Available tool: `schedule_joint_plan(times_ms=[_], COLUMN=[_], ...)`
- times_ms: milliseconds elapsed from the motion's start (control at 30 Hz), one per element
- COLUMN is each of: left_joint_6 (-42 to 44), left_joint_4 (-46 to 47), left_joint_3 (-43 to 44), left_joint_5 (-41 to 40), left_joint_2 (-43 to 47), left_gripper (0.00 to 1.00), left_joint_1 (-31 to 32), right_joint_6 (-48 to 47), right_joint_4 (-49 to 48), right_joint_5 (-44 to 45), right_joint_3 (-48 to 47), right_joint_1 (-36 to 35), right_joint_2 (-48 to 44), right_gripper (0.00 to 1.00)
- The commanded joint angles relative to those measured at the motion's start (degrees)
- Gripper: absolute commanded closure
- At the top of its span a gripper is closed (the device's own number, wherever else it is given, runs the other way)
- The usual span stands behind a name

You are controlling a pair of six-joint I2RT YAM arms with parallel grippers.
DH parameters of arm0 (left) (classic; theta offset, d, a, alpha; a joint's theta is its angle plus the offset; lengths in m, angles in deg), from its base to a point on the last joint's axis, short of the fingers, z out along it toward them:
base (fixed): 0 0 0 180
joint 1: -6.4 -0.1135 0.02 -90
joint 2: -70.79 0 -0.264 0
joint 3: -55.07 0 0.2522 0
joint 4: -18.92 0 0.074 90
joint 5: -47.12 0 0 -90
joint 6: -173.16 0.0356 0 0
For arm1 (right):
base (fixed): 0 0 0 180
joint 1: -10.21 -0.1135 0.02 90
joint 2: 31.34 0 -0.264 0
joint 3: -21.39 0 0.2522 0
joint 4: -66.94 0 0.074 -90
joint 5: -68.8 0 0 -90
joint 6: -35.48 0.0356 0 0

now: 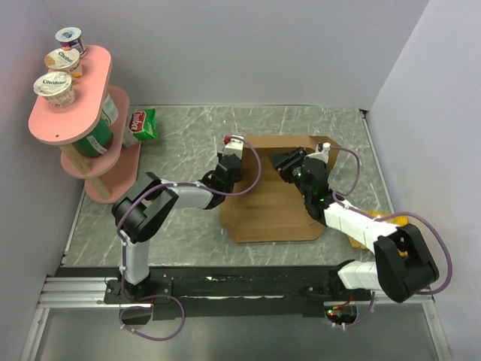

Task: Fold the paper box

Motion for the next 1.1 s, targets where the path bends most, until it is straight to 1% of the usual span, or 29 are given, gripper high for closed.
schedule_joint_plan(times_ms=[0,33,67,100,133,167,200,233,300,333,367,400,467,567,667,700,800,933,1067], left_joint_6=[1.0,0.0,0.0,-0.3,-0.1,0.8,1.5,2.8,3.8,3.9,3.9,3.6,2.7,2.3,1.8,1.7,0.7,0.2,-0.6], left_joint_4=[-11.0,-12.1,-13.0,-14.4,-15.1,-15.6,-16.2,-16.6,-17.6,-19.8,-21.0,-22.3,-25.7,-28.3,-29.2,-29.3,-28.6,-29.3,-31.1], left_joint_3=[-2.3,-2.9,-4.2,-5.0,-5.4,-6.6,-7.4,-7.9,-9.0,-8.9,-8.4,-8.0,-7.0,-6.9,-7.1,-7.2,-7.9,-7.7,-6.2], left_joint_5=[9.7,11.9,15.4,19.4,21.4,23.5,24.7,26.5,28.6,31.1,32.5,32.6,34.3,36.4,39.0,39.4,41.9,42.2,42.3], left_joint_2=[6.3,7.6,9.0,11.4,12.5,13.5,15.6,16.6,19.2,19.8,20.4,21.5,22.5,24.4,25.5,25.6,25.9,25.9,24.1], left_gripper=[0.90,0.90,0.90,0.90,0.92,0.92,0.93,0.95,0.95,0.95,0.94,0.94,0.94,0.94,0.95,0.99,0.99,0.99,0.99], left_joint_1=[-2.3,-3.3,-4.4,-6.4,-7.4,-8.2,-9.1,-9.4,-10.6,-11.1,-12.2,-12.8,-14.2,-15.7,-17.3,-17.7,-18.7,-18.9,-19.0], right_joint_6=[-11.0,-15.3,-17.5,-19.2,-22.7,-24.8,-26.8,-30.0,-32.8,-35.1,-35.9,-37.8,-40.1,-43.7,-47.0,-47.5,-47.0,-47.0,-47.3], right_joint_4=[9.5,11.9,13.7,16.9,17.9,18.5,19.5,21.9,25.0,26.5,30.6,31.9,34.8,39.1,40.0,40.2,40.5,41.1,40.7], right_joint_5=[0.9,1.3,1.8,2.2,2.2,1.2,0.5,-0.4,-5.0,-5.6,-7.8,-10.1,-10.9,-7.9,-9.1,-9.7,-10.4,-9.1,-10.0], right_joint_3=[-3.2,-3.4,-3.3,-2.9,-2.5,-1.5,-1.3,-1.3,-2.3,-2.8,-3.9,-4.1,-3.9,-3.4,-2.8,-2.6,-0.7,3.7,6.0], right_joint_1=[-0.1,-0.1,-0.1,0.1,0.3,0.6,0.8,1.2,3.6,4.7,6.5,7.5,8.1,8.2,8.3,8.2,8.2,8.3,8.3], right_joint_2=[-8.9,-10.7,-12.4,-16.5,-18.6,-20.5,-23.7,-24.8,-26.6,-27.0,-27.7,-28.2,-30.8,-34.3,-36.0,-36.2,-37.1,-38.9,-39.1], right_gripper=[0.30,0.24,0.20,0.13,0.10,0.07,0.01,0.00,0.00,0.00,0.00,0.00,0.00,0.00,0.00,0.00,0.00,0.00,0.00])
